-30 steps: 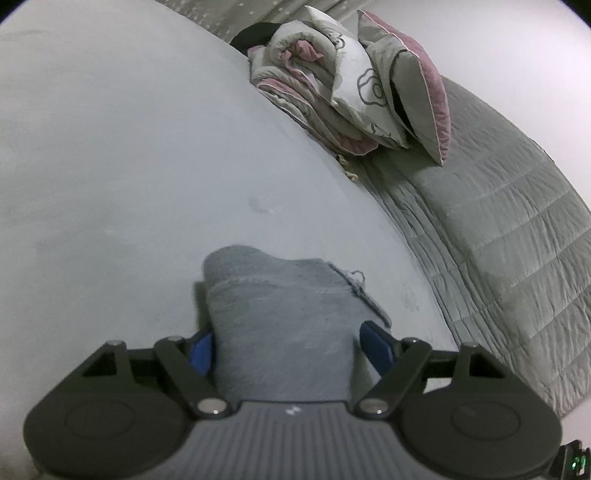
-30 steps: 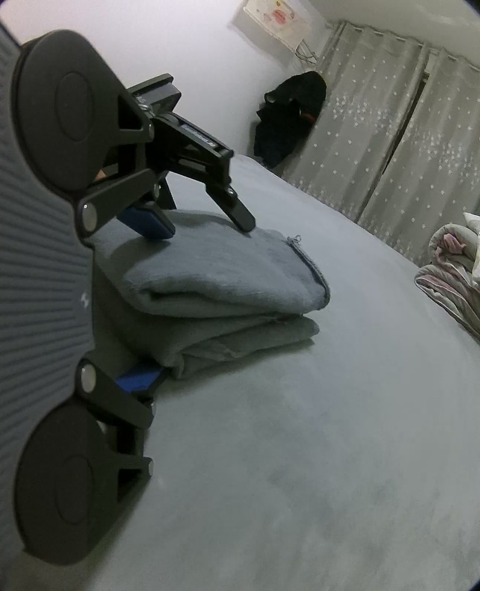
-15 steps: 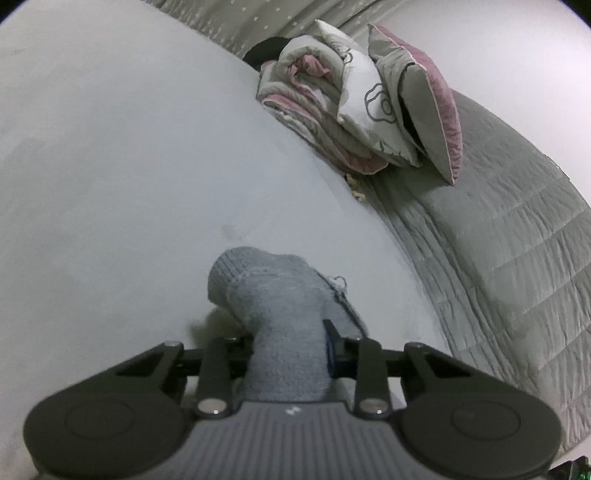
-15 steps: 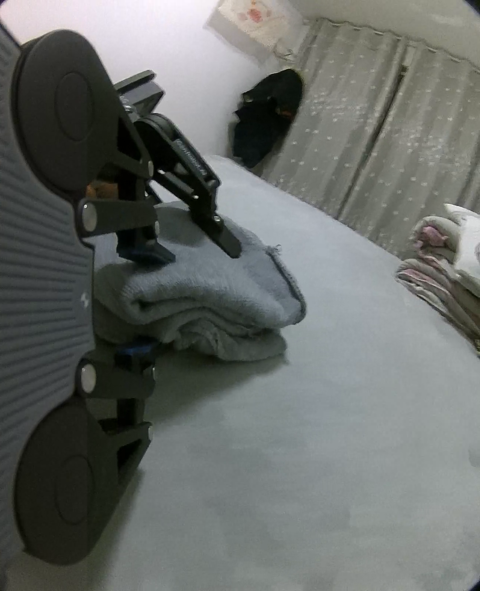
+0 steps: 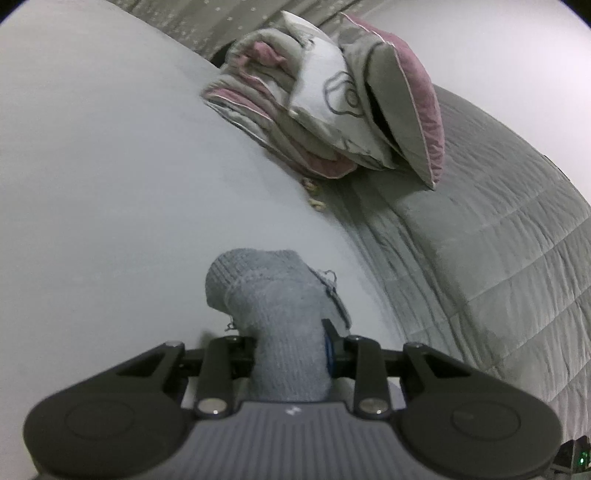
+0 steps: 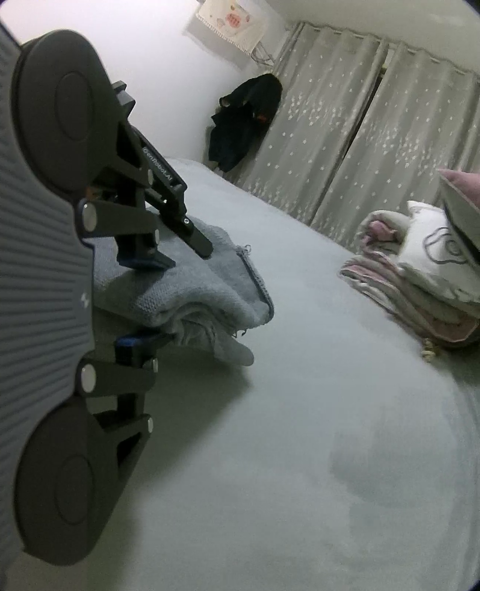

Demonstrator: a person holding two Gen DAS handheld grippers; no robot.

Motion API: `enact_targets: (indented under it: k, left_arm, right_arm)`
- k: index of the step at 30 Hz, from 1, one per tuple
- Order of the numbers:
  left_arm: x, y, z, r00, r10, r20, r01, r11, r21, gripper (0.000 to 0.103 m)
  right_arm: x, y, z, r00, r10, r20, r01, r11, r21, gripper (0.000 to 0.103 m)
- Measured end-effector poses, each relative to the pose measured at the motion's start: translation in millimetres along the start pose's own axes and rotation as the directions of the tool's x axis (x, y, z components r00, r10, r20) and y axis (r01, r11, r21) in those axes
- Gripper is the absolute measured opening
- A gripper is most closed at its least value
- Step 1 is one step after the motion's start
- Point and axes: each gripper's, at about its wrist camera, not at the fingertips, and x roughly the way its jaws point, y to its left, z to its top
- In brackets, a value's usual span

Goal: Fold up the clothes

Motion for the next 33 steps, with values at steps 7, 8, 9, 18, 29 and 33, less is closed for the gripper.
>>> enact_targets:
  k: [7, 8, 9, 18, 29, 33]
  left_arm:
    - [80, -44, -14, 0.997, -0.063, -0.034, 0.063, 0.998, 0.005, 0.029]
    - [89, -48, -18, 0.997, -0.069, -0.041, 0.069, 0.998, 0.01, 0.029]
    - [99, -52, -21, 0.996, -0.074, -0.047, 0.075, 0.997, 0.015, 0.029]
    - [135, -53, -38, 0.997, -0.042, -0.07, 0.054, 0.983, 0.175, 0.052]
    - [101, -81, 5, 0.997, -0.028, 0.069, -0.008, 0.883, 0.47, 0.059]
    - [125, -97, -4, 0.994, -0.104, -0.034, 0.106, 0.832, 0.544, 0.036]
  right_arm:
    - [-27, -30, 46, 0.996, -0.056, 0.064, 0.062, 0.994, -0.088, 0.033]
    - [-29, -33, 50, 0.995, -0.067, 0.074, 0.074, 0.992, -0.1, 0.033]
    - [-31, -36, 53, 0.993, -0.078, 0.084, 0.087, 0.99, -0.109, 0.033]
    - [-22, -94, 44, 0.976, -0.2, 0.083, 0.208, 0.971, -0.114, 0.044]
    - [-62, -81, 38, 0.934, -0.253, 0.252, 0.31, 0.925, -0.22, 0.055]
    - [-50, -52, 29, 0.933, -0.218, 0.287, 0.308, 0.897, -0.316, 0.055]
